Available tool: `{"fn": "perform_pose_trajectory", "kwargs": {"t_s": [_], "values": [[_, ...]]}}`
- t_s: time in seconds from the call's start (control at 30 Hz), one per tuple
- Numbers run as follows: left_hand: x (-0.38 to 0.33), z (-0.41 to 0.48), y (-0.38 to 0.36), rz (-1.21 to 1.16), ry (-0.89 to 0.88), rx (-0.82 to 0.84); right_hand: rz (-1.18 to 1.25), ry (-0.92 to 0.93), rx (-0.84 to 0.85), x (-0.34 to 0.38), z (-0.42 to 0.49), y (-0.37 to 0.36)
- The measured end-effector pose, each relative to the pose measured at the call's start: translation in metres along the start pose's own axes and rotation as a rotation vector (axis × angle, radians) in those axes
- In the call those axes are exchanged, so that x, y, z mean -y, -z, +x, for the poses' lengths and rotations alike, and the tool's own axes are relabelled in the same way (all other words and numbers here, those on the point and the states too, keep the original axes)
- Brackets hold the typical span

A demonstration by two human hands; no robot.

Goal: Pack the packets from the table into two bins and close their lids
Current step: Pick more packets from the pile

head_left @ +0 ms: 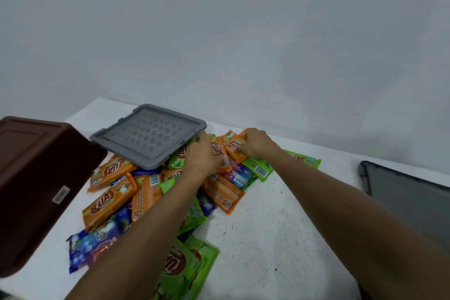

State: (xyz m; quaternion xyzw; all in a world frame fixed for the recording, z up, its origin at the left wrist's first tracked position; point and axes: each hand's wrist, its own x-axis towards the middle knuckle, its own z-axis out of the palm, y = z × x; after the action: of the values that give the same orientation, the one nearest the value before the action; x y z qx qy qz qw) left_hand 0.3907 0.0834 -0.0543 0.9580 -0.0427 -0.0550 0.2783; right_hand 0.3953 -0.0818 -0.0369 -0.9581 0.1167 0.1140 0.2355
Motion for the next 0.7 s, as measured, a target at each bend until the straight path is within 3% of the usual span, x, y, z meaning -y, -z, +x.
{"fn": "perform_pose_trajectory", "kwargs": {"t_s": [0.17, 0.33, 0.53, 0.7], "values": [[-0.004, 0.000, 0.005, -0.079, 0.040, 0.061, 0.249, -0.056, 0.146, -0.004, -0.016, 0.015], [-0.018, -0.010, 0.008, -0.437, 0.094, 0.123, 0.424, -0.125, 0.239, -0.037, -0.049, 0.035], [-0.047, -0.043, 0.010, -0.589, -0.051, 0.277, 0.543, -0.100, 0.439, -0.100, -0.111, 0.078], [-0.097, -0.097, 0.005, -0.669, -0.175, 0.335, 0.687, -0.066, 0.331, -0.145, -0.180, 0.103]]}}
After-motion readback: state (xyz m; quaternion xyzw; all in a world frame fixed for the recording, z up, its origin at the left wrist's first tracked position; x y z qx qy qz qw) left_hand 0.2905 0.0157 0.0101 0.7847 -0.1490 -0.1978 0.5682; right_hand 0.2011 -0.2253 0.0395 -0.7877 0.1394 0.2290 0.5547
